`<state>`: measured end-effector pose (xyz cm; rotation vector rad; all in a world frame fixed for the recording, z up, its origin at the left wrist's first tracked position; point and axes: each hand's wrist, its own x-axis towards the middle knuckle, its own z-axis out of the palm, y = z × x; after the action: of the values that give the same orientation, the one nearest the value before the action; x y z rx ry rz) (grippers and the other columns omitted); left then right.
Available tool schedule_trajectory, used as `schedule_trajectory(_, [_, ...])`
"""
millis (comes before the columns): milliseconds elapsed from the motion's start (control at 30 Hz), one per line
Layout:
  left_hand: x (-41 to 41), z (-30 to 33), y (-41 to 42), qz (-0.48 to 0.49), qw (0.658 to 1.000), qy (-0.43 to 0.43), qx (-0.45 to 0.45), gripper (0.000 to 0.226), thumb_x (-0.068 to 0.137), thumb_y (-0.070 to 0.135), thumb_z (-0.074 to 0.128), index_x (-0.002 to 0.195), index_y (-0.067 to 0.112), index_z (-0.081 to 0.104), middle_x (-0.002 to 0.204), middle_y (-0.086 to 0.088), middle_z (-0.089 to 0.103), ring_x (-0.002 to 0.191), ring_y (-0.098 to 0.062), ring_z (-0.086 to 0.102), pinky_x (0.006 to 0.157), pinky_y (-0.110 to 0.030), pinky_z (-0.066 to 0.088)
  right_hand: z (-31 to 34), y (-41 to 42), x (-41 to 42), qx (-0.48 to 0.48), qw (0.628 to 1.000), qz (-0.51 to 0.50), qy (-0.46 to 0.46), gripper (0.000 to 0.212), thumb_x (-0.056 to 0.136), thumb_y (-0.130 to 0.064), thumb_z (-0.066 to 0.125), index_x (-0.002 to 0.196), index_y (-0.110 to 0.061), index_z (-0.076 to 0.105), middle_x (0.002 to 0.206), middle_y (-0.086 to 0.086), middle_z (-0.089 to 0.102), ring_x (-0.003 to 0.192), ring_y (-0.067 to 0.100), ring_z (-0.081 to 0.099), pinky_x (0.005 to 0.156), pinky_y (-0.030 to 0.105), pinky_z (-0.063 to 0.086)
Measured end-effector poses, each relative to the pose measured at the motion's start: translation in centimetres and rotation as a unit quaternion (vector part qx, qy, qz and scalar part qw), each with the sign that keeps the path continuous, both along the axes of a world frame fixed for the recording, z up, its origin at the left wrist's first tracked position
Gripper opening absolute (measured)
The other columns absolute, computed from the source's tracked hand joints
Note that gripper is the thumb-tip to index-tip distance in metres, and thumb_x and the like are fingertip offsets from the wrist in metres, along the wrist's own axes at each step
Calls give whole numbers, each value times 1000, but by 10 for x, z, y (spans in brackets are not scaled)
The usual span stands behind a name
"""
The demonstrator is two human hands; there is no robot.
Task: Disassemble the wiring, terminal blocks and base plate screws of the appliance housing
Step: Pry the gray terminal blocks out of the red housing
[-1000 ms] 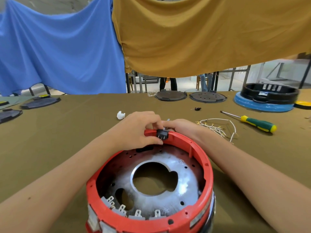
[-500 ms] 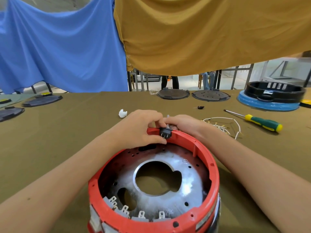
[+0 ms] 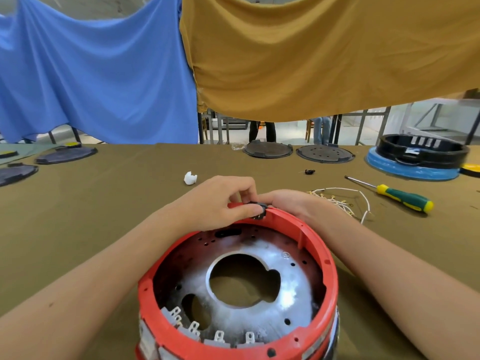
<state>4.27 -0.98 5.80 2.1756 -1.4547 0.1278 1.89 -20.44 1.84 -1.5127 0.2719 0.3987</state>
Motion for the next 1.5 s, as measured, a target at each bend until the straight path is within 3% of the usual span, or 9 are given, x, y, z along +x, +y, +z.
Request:
schedule_trajectory(100, [1, -1, 0, -3, 1000, -5, -1, 15, 90, 40, 66, 92, 26, 63, 87, 15, 67, 84, -2, 62, 79, -33, 51, -4, -5, 0, -68, 996, -4, -61, 27, 100, -17, 52, 117, 2, 61, 103, 24, 55, 90, 33, 55, 92, 40, 48])
schedule_trajectory(233, [2, -2, 0, -2, 1000, -1, 0, 13, 90, 40, 67, 94, 28, 63, 91, 14, 67, 83, -4, 62, 80, -35, 52, 6, -14, -5, -95, 988, -28, -122, 28, 99, -31, 58, 89, -6, 65, 60, 5, 55, 48, 12, 47, 47, 21, 38])
schedule_trajectory(400, [2, -2, 0, -1, 1000, -2, 1, 13, 90, 41, 66, 94, 29, 63, 93, 13, 68, 85, -3, 62, 80, -33, 52, 4, -16, -7, -60, 995, -1, -75, 26, 90, -34, 66, 77, -13, 72, 65, 3, 57, 57, 15, 42, 59, 26, 32])
schedule_trajectory(600, [2, -2, 0, 0, 1000, -10, 2, 14, 90, 42, 65, 93, 29, 61, 88, 14, 67, 84, -2, 61, 75, -27, 49, 3, -4, -1, -2, 999, 33, -4, 7, 97, -19, 56, 98, -15, 50, 79, 7, 30, 67, 16, 25, 66, 28, 22])
schedule_trajectory(767, [0, -2, 1, -2, 1000, -12, 2, 15, 91, 40, 64, 95, 26, 61, 89, 14, 67, 84, -3, 61, 78, -30, 50, -1, -6, 0, -56, 996, 28, -68, 32, 98, -16, 55, 123, 3, 60, 95, 20, 54, 83, 29, 52, 81, 39, 48])
schedule_trajectory(933, [0, -1, 1, -5, 1000, -6, 0, 12, 91, 38, 65, 95, 27, 61, 89, 12, 67, 82, -5, 63, 77, -31, 51, 6, -24, -4, 5, 993, 5, -115, 29, 99, -28, 59, 76, -12, 69, 55, -3, 52, 45, 7, 45, 46, 16, 39])
schedule_trajectory(1033, [0, -1, 0, -3, 1000, -7, 3, 12, 91, 38, 65, 95, 28, 60, 89, 12, 67, 82, -5, 63, 76, -29, 51, 6, -25, -8, 10, 997, 24, -77, 20, 87, -31, 66, 85, -12, 64, 53, -5, 50, 42, 4, 42, 44, 14, 34])
schedule_trajectory(1200, [1, -1, 1, 0, 1000, -11, 7, 12, 92, 41, 63, 94, 30, 59, 91, 15, 66, 84, -3, 62, 74, -24, 47, -3, -12, -2, 12, 998, 49, -30, 41, 87, -28, 67, 120, -18, 46, 83, 9, 33, 70, 18, 26, 67, 28, 20])
schedule_trajectory(1500, [1, -2, 2, -3, 1000, -7, 7, 10, 92, 41, 63, 94, 31, 59, 89, 15, 66, 83, -3, 63, 71, -25, 48, 0, -9, -3, 21, 998, 62, -18, 34, 84, -25, 69, 107, -17, 46, 81, 13, 30, 68, 19, 25, 67, 27, 20])
